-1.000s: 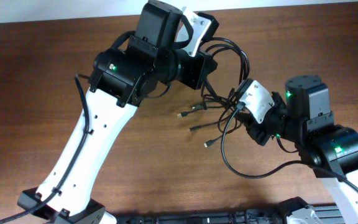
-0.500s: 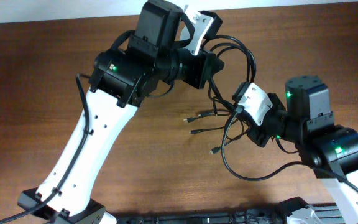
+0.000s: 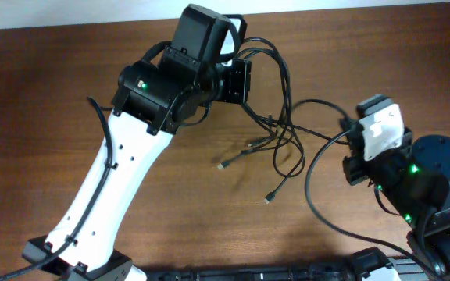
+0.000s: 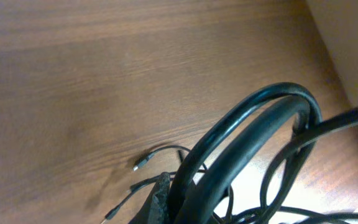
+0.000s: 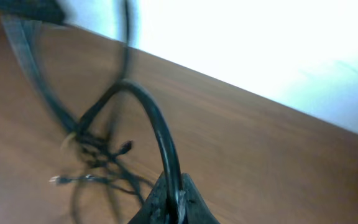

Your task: Untangle cables

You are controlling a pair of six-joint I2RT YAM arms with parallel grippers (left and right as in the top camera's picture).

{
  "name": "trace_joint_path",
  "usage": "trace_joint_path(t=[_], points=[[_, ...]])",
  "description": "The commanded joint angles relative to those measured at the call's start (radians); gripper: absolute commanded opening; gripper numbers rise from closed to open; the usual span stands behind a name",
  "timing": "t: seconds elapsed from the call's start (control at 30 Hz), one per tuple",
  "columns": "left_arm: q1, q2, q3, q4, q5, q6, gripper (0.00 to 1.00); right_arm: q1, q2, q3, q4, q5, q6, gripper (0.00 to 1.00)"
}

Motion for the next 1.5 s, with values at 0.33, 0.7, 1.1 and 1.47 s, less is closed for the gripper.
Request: trace_joint_path(t=[0.33, 0.7, 1.1, 1.47], points=[[0.003, -0.017, 0.016, -0.027, -0.079, -0.048, 0.00, -0.002, 0.002, 0.008, -0.073, 0.258, 0.181, 0.96], [0.003, -0.017, 0.016, 0.011, 0.321, 0.331, 0.00, -0.002, 0.035, 0.008, -0.069, -0.148, -0.081, 0.99], [-0.005, -0.017, 0.016, 0.005, 0.527, 0.487, 0.00, -0.002, 0.204, 0.008, 0.043, -0.306, -0.109, 0.79], [-0.007, -0.017, 0.016, -0.054, 0.182, 0.397, 0.07, -0.003, 0.252, 0.008, 0.126, -0.232, -0.023, 0.04]])
